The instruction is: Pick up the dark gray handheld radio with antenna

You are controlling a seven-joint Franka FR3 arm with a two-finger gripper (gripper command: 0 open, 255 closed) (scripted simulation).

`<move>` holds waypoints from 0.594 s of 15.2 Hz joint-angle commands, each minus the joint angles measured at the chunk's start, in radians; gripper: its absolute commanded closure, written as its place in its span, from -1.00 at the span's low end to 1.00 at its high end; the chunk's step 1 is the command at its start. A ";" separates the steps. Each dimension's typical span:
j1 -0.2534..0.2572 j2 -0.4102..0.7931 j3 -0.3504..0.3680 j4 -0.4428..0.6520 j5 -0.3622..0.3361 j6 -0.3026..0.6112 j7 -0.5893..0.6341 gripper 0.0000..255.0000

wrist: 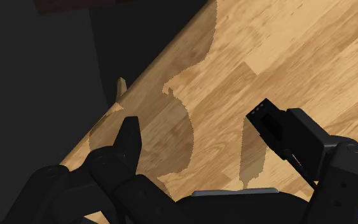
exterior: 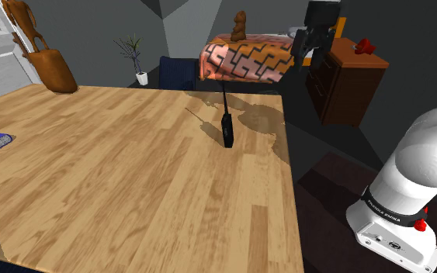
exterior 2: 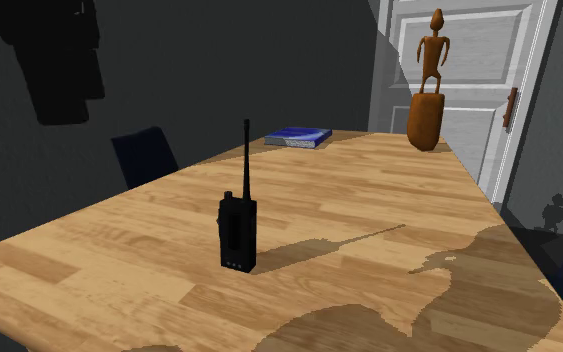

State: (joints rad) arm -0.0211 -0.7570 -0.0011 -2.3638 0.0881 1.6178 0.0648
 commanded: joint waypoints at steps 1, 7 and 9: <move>0.000 0.000 0.000 0.000 0.000 0.000 0.000 -1.00; -0.029 0.053 0.185 -0.063 0.073 0.183 0.322 -1.00; -0.044 0.093 0.248 -0.064 0.087 0.245 0.430 -1.00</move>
State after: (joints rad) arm -0.0574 -0.6767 0.2156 -2.4178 0.1670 1.8278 0.4353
